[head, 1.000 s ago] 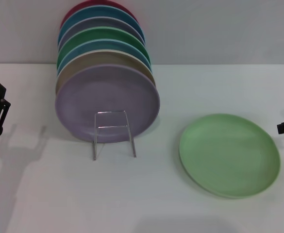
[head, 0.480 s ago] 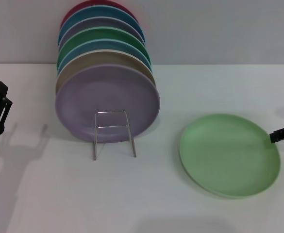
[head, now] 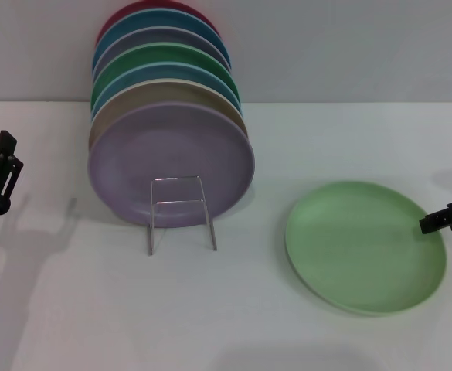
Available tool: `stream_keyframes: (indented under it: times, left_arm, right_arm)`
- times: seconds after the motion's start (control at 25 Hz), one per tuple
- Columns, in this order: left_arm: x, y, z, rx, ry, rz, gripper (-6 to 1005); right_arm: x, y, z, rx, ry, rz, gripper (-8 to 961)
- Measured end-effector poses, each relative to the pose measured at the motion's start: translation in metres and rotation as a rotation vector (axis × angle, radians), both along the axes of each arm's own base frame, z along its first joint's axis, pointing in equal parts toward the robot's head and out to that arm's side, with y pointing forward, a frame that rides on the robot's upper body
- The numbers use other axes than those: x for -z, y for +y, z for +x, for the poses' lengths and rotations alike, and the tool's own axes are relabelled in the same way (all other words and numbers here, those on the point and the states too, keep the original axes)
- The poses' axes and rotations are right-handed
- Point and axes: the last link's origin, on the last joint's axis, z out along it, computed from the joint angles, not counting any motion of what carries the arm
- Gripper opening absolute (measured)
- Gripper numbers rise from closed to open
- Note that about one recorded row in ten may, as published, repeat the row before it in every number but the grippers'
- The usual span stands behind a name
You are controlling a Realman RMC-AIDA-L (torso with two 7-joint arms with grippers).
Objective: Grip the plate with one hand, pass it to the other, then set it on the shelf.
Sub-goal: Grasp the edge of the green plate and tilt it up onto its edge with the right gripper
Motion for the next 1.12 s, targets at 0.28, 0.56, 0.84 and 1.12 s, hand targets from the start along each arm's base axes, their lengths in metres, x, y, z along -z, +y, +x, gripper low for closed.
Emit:
stream_keyframes:
  times: [0.28,0.56,0.84,1.12]
  left_arm:
    - [-0.001,0.001,0.000,0.001,0.001,0.000,785]
    - [0.000,0.000,0.000,0.001,0.002,-0.001,786]
    - [0.000,0.000,-0.001,-0.001,0.002,-0.002,786]
    - [-0.001,0.000,-0.001,-0.002,0.003,0.000,786]
  right_arm:
    - [0.003,0.002,0.001,0.003,0.003,0.000,565]
    - [0.008,0.003,0.001,0.002,0.003,-0.009,566]
    - [0.009,0.003,0.002,0.004,-0.006,-0.011,560]
    - [0.013,0.004,0.004,0.013,-0.006,-0.021,493]
